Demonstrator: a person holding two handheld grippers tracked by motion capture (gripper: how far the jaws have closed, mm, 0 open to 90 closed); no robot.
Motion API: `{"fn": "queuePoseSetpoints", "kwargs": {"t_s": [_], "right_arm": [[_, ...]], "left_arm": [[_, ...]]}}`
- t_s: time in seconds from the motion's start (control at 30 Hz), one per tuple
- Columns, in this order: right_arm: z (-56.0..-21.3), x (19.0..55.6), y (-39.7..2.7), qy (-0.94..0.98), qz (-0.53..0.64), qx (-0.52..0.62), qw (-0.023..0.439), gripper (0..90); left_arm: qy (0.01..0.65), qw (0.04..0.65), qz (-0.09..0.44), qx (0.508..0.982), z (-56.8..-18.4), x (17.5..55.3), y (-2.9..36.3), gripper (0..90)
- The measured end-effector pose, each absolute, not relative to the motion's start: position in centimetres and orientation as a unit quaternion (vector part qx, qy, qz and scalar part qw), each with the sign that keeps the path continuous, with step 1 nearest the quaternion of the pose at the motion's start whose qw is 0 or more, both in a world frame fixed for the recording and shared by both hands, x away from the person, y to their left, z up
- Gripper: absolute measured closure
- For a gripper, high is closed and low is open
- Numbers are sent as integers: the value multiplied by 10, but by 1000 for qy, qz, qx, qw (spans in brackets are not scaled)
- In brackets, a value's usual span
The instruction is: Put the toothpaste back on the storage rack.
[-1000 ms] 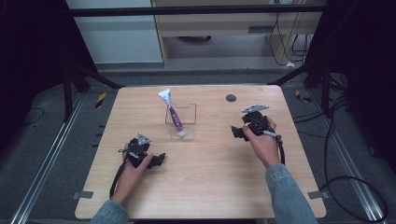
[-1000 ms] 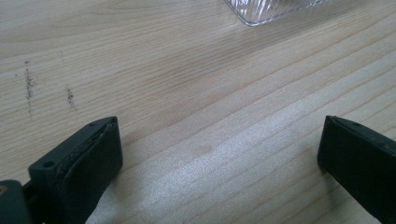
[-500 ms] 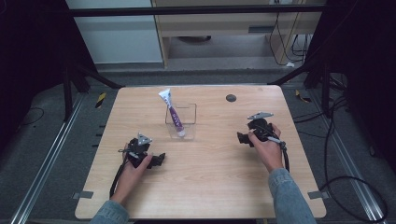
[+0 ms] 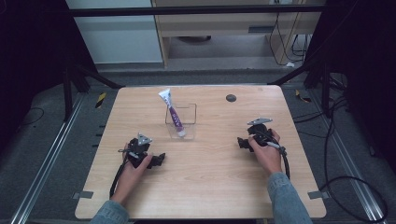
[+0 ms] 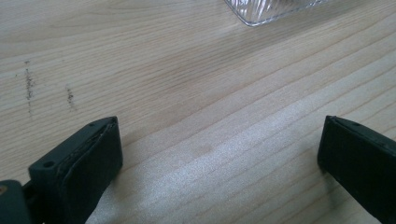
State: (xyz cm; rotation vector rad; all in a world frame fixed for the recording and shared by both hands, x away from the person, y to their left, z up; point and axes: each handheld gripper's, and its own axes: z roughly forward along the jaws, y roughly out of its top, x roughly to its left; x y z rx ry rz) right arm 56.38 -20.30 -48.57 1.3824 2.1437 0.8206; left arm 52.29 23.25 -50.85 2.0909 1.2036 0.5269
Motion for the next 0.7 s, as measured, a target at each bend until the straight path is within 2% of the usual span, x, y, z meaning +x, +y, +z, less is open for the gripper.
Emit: {"fn": "queuePoseSetpoints", "kwargs": {"t_s": [0.7], "right_arm": [[-500,577,-211,743,315,536,246,108]], "left_arm": [[460,330,201,799,-509,523,233,0]]}}
